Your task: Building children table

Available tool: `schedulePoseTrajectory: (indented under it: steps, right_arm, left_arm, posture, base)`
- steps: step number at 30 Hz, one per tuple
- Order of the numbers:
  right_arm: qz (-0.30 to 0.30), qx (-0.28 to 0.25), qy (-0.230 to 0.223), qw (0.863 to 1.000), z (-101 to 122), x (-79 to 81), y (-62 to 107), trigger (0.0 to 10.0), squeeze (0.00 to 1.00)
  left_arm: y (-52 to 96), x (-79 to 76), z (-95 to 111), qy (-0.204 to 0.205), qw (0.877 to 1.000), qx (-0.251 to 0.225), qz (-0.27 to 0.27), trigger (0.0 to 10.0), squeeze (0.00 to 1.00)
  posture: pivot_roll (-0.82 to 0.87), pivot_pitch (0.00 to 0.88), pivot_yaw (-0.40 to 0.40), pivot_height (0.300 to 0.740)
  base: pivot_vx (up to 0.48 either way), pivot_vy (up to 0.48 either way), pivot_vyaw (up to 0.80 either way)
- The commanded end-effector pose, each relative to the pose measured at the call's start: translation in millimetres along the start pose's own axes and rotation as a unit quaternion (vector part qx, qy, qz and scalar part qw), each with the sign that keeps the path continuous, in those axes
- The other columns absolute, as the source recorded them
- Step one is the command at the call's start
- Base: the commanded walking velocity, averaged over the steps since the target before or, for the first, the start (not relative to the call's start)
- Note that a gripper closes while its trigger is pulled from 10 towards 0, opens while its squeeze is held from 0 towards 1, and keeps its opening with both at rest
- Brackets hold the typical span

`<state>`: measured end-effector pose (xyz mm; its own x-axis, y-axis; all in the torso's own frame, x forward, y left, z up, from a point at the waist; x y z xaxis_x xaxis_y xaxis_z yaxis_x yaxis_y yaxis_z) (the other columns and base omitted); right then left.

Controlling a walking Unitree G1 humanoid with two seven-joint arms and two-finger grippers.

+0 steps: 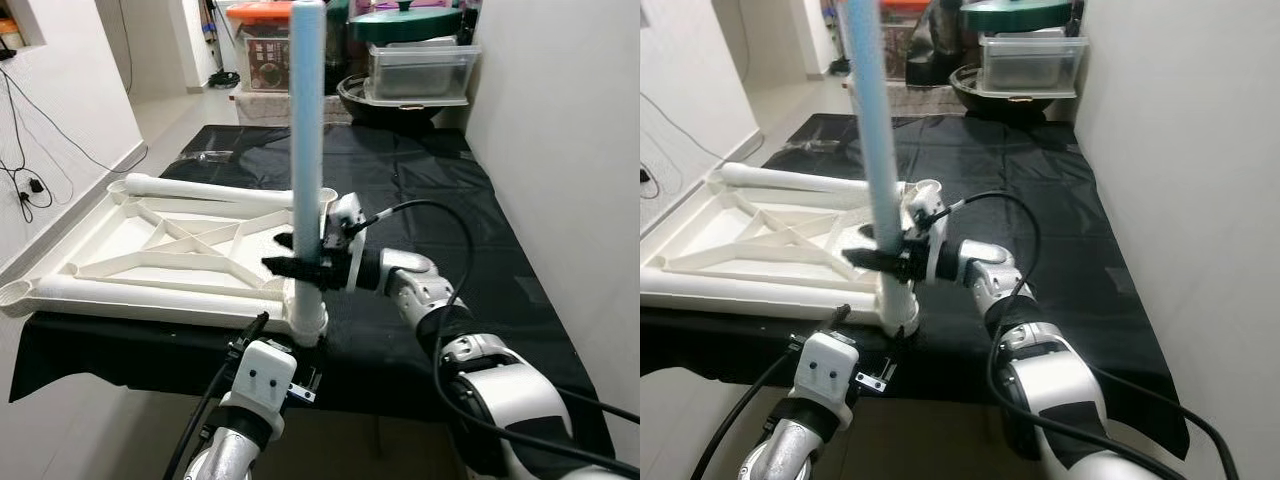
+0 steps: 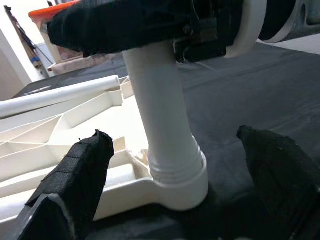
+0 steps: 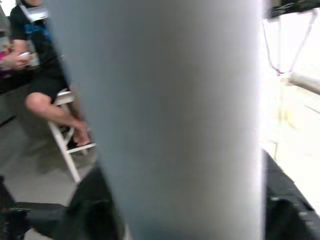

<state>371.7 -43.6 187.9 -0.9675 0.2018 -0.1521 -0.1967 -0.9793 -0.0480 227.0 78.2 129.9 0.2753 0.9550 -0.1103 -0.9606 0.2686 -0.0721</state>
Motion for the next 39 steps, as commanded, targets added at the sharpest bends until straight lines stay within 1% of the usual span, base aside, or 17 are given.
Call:
schedulePoseTrajectory:
  steps: [1, 9, 11, 12, 14, 17, 18, 19, 20, 21, 22, 24, 26, 33, 34, 35, 39]
  right_arm:
    - [0.033, -0.006, -0.008, 0.999, 5, 4.3, -8.6, 0.0, 0.0]
    - [-0.016, -0.006, 0.001, 1.0, 8, -3.3, -11.8, 0.0, 0.0]
    - [-0.152, 0.032, 0.014, 0.988, 1, -21.7, -8.0, 0.0, 0.0]
    - [-0.152, 0.032, 0.014, 0.988, 1, -21.7, -8.0, 0.0, 0.0]
    - [-0.303, 0.09, 0.012, 0.949, -12, -41.0, 8.5, 0.0, 0.0]
    - [-0.549, 0.16, -0.013, 0.82, -29, -63.8, 59.8, 0.0, 0.0]
    - [-0.549, 0.16, -0.013, 0.82, -29, -63.8, 59.8, 0.0, 0.0]
    - [-0.592, 0.169, -0.019, 0.787, -32, -65.7, 71.3, 0.0, 0.0]
    - [-0.592, 0.169, -0.019, 0.787, -32, -65.7, 71.3, 0.0, 0.0]
    - [-0.638, 0.174, -0.03, 0.75, -37, -65.2, 82.9, 0.0, 0.0]
    - [-0.638, 0.174, -0.03, 0.75, -37, -65.2, 82.9, 0.0, 0.0]
    - [-0.688, 0.176, -0.048, 0.702, -43, -61.7, 93.9, 0.0, 0.0]
    - [-0.712, 0.173, -0.075, 0.676, -50, -55.2, 91.4, 0.0, 0.0]
    - [-0.739, 0.174, -0.095, 0.644, -54, -46.4, 76.5, 0.0, 0.0]
    - [-0.72, 0.148, -0.087, 0.673, -47, -48.1, 64.1, 10.0, 0.94]
    - [-0.703, 0.129, -0.08, 0.695, -41, -49.0, 55.5, 10.0, 0.94]
    - [-0.683, 0.102, -0.047, 0.722, -28, -52.2, 47.7, 10.0, 1.0]
  left_arm:
    - [1.2, 1.1, -3, -0.003, 1.0, 0.006, 0.0, 10.0, 0.0]
    - [1.4, 0.6, -3, -0.002, 1.0, 0.006, 0.001, 10.0, 0.0]
    - [1.3, 0.5, -4, -0.001, 1.0, 0.006, 0.001, 10.0, 0.0]
    - [1.3, 0.5, -4, -0.001, 1.0, 0.006, 0.001, 10.0, 0.0]
    - [1.1, 0.4, -4, -0.001, 1.0, 0.007, 0.001, 10.0, 0.0]
    - [0.9, 0.4, -5, -0.001, 1.0, 0.008, -0.001, 10.0, 0.0]
    - [0.9, 0.4, -5, -0.001, 1.0, 0.008, -0.001, 10.0, 0.0]
    - [1.2, 0.5, -4, -0.001, 1.0, 0.008, -0.001, 10.0, 0.0]
    - [1.2, 0.5, -4, -0.001, 1.0, 0.008, -0.001, 10.0, 0.0]
    - [1.3, 0.6, -5, -0.001, 1.0, 0.009, -0.001, 10.0, 0.0]
    - [1.3, 0.6, -5, -0.001, 1.0, 0.009, -0.001, 10.0, 0.0]
    - [1.3, 0.6, -5, -0.001, 1.0, 0.009, -0.001, 10.0, 0.0]
    - [1.2, 0.4, -5, -0.001, 1.0, 0.01, -0.002, 10.0, 0.0]
    - [0.6, 0.0, -5, -0.002, 1.0, 0.009, -0.003, 10.0, 0.0]
    - [0.7, -0.2, -5, -0.002, 1.0, 0.009, -0.002, 10.0, 0.0]
    - [0.7, -0.4, -5, -0.001, 1.0, 0.009, -0.002, 10.0, 0.0]
    - [0.8, -0.5, -5, -0.001, 1.0, 0.009, -0.002, 10.0, 0.0]
  posture:
    - [0.09, 0.0, -0.012, 0.74]
    - [0.08, 0.0, -0.012, 0.74]
    - [0.08, 0.0, -0.012, 0.74]
    - [0.08, 0.0, -0.012, 0.74]
    - [0.08, 0.0, -0.012, 0.74]
    - [0.08, 0.0, -0.006, 0.74]
    - [0.08, 0.0, -0.006, 0.74]
    - [0.07, 0.0, -0.002, 0.74]
    - [0.07, 0.0, -0.002, 0.74]
    - [0.07, 0.0, 0.0, 0.74]
    - [0.07, 0.0, 0.0, 0.74]
    - [0.07, 0.0, 0.0, 0.74]
    - [0.07, 0.0, 0.0, 0.74]
    - [0.07, 0.0, -0.001, 0.74]
    - [0.07, 0.0, -0.001, 0.74]
    - [0.07, 0.0, -0.001, 0.74]
    - [0.07, 0.0, -0.001, 0.74]
  base:
    - [0.0, 0.0, 0.0]
    - [0.0, 0.0, 0.0]
    - [0.0, 0.0, 0.0]
    - [0.0, 0.0, 0.0]
    - [0.0, 0.0, 0.0]
    - [0.0, 0.0, 0.0]
    - [0.0, 0.0, 0.0]
    - [0.0, 0.0, 0.0]
    - [0.0, 0.0, 0.0]
    - [0.0, 0.0, 0.0]
    - [0.0, 0.0, 0.0]
    - [0.0, 0.0, 0.0]
    - [0.0, 0.0, 0.0]
    - [0.0, 0.0, 0.0]
    - [0.0, 0.0, 0.0]
    - [0.0, 0.0, 0.0]
    - [0.0, 0.0, 0.0]
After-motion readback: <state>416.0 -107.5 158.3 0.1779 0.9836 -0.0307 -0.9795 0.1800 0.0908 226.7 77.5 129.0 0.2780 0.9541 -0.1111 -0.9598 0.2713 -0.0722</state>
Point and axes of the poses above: a point about 5 cm out from each wrist's last joint towards the gripper, its own y axis pointing back from the gripper into the wrist, its own z axis along the axis of the wrist's last joint, x = y × z, the point moved 2 cm from there along -y, pointing out of the wrist towards the gripper, and after that the axes turned 15 degrees about y, right-handed, at the moved point
